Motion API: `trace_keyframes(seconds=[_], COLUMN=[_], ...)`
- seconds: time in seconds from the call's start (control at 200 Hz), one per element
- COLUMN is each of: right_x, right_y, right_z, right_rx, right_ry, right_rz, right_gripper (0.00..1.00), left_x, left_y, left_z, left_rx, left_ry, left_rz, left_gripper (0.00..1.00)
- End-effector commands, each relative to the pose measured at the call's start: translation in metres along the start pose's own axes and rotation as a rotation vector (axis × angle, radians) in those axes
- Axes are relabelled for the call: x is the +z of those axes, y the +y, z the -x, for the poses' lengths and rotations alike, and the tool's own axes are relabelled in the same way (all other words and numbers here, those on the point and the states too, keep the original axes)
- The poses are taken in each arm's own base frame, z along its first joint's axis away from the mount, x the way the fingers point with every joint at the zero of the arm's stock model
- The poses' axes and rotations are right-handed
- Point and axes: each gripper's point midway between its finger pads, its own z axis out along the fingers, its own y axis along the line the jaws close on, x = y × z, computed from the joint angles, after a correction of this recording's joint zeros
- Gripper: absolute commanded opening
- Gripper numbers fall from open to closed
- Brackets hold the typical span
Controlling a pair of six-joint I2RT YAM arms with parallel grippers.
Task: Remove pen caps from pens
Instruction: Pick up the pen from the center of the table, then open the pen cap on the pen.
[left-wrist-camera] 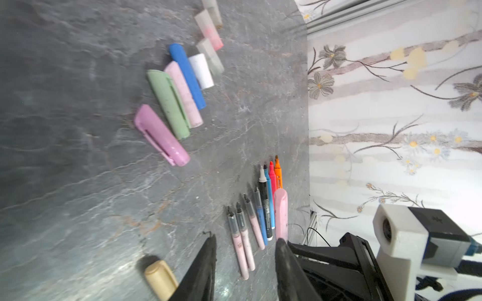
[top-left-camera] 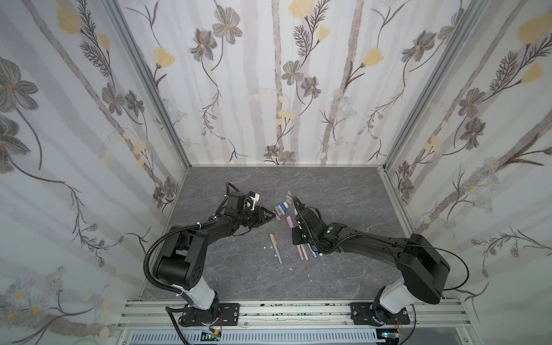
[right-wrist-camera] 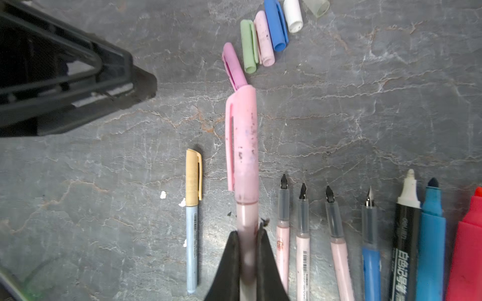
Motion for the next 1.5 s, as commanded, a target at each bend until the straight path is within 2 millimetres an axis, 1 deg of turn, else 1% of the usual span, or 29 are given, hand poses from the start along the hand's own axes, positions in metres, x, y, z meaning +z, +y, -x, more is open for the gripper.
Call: trace_keyframes(seconds=[0.0,0.15,0.29,0.565,0.674,0.764,0.934,1.174,1.219,1.279,1.354,1.494], right_x=[-0.003,-0.002,-0.004,-0.005,-0.006,-0.006,-0.006,-0.007,-0.007,-0.008,-0.008,-0.004], right_y=[0.005,0.003,0.006,0.008,0.009,0.009,0.009,0.009,0.009,0.010,0.011,0.011], right_z=[0.010,0.013,0.015,0.017,0.018,0.018,0.016,0.018,0.018,0.018,0.019,0.018], right_rx=[0.012,0.022,0.027,0.029,0.031,0.031,0.033,0.032,0.031,0.031,0.029,0.026], right_ry=[-0.025,-0.028,-0.034,-0.039,-0.044,-0.044,-0.045,-0.051,-0.053,-0.057,-0.063,-0.057], right_rz=[0.055,0.068,0.080,0.093,0.097,0.098,0.099,0.102,0.103,0.108,0.117,0.116], right_gripper=[0.00,0.00,0.00,0.00,0.00,0.00,0.00,0.00,0.00,0.09,0.15,0.15], left_x=[0.006,0.022,0.033,0.045,0.051,0.055,0.057,0.056,0.055,0.055,0.055,0.053], left_y=[-0.024,-0.025,-0.034,-0.045,-0.047,-0.046,-0.047,-0.051,-0.052,-0.052,-0.054,-0.057], left_z=[0.001,-0.009,-0.013,-0.009,-0.014,-0.017,-0.020,-0.020,-0.020,-0.019,-0.019,-0.018], left_rx=[0.025,0.016,0.029,0.043,0.048,0.045,0.043,0.047,0.047,0.046,0.047,0.048], left_ry=[-0.007,0.018,0.033,0.035,0.050,0.059,0.066,0.068,0.067,0.066,0.065,0.062], left_rz=[-0.060,-0.071,-0.087,-0.104,-0.105,-0.105,-0.112,-0.120,-0.121,-0.122,-0.125,-0.128], left_gripper=[0.39,0.39,0.39,0.38,0.38,0.33,0.14,0.00,0.00,0.00,0.00,0.00])
